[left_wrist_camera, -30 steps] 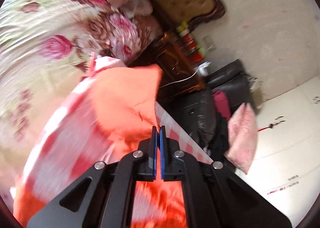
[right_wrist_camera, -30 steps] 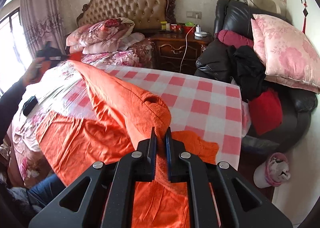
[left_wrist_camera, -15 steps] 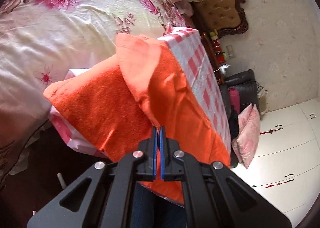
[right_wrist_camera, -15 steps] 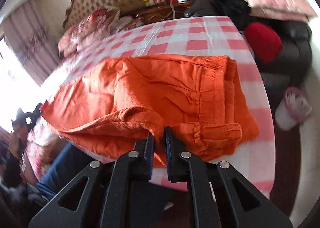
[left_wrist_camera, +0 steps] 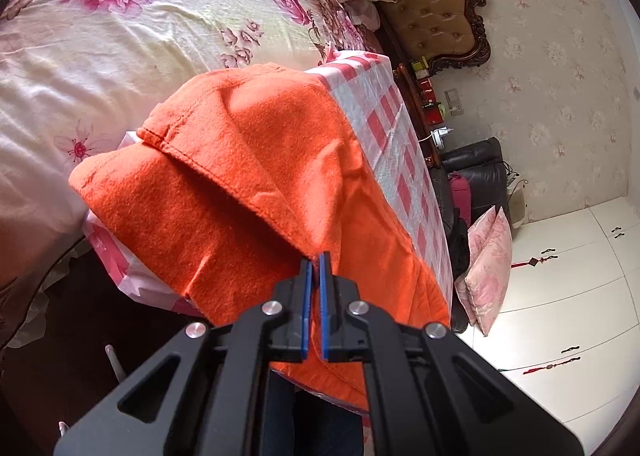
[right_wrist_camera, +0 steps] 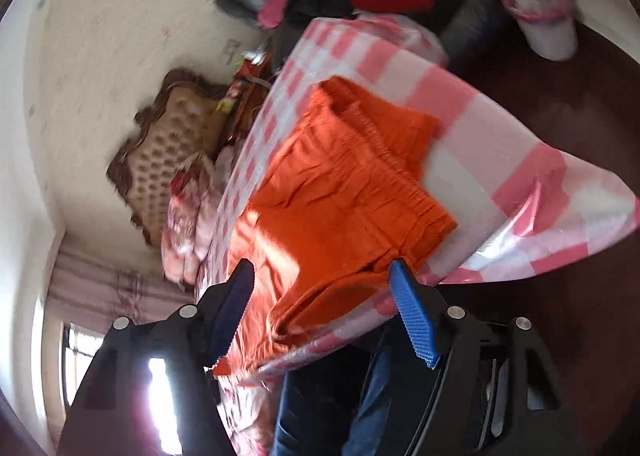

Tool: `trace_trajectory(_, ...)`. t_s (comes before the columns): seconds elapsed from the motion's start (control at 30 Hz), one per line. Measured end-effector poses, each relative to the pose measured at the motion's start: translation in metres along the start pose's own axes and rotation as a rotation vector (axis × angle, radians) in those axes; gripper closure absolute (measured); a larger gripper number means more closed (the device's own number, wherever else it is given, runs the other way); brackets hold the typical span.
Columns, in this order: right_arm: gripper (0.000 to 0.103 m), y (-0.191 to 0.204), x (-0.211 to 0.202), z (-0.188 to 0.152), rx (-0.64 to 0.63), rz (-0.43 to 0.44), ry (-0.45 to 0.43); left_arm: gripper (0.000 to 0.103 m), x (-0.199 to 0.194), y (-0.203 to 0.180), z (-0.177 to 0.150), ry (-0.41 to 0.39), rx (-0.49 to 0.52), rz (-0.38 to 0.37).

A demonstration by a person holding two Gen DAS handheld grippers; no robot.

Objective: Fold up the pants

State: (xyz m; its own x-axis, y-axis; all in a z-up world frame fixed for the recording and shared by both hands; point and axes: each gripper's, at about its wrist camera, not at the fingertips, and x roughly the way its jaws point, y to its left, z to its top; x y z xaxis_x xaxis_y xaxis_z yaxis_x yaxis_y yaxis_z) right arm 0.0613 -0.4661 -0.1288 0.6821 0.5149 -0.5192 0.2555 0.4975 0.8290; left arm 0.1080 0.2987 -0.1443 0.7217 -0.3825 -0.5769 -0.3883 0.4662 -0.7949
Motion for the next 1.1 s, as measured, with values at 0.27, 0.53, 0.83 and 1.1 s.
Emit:
trace_trajectory(0.27, 0.034, -0.016, 0.004, -0.006, 0.126, -0.07, -0.001, 0.097, 0.002, 0.006, 0.004, 0.009, -0.016, 0.0)
trace_trajectory(0.53, 0.085, 0.007, 0.023, 0.01, 0.059, -0.148, 0.018, 0.101, 0.015, -0.001, 0.012, 0.036, 0.009, 0.011)
trace_trajectory(0.83, 0.089, 0.098, 0.032, 0.095, -0.064, -0.138, -0.012, 0.102, 0.022, -0.091, 0.08, 0.053, 0.087, -0.014)
trace_trajectory(1.1, 0.09, 0.141, 0.011, 0.119, -0.291, 0.076, -0.166, 0.102, -0.044, -0.136, 0.064, -0.069, 0.181, -0.128)
